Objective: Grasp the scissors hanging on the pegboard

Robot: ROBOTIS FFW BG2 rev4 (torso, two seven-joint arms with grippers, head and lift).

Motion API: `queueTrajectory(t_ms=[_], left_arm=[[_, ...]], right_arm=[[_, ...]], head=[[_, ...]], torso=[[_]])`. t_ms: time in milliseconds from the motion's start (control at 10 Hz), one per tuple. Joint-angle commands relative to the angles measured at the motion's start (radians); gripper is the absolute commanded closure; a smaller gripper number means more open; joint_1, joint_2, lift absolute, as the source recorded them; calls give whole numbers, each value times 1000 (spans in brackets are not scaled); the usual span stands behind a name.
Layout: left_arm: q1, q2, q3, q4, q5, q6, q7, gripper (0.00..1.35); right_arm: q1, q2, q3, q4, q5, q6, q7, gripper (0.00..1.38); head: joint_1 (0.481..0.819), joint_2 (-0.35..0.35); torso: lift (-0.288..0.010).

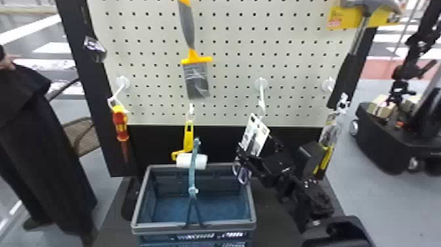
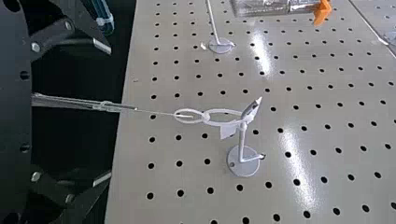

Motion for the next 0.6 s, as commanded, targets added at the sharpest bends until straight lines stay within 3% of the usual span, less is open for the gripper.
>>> queueTrajectory(t_ms=[0,200,300,500], left_arm=[[-1,0,0,0,0,-2,0,283],[-1,1,-2,2,0,0,0,283],[-1,1,-2,2,0,-2,0,283],[-1,1,-2,2,0,-2,0,283]], right_arm=[[0,0,0,5,-10,0,0,691],[-2,0,0,8,-17,0,-1,834],[-2,0,0,8,-20,0,-3,1061],[0,0,0,8,-21,0,-3,1263]], head=[[549,0],[549,0],[549,0],[549,0]], torso=[[-100],[-100],[-100],[-100]])
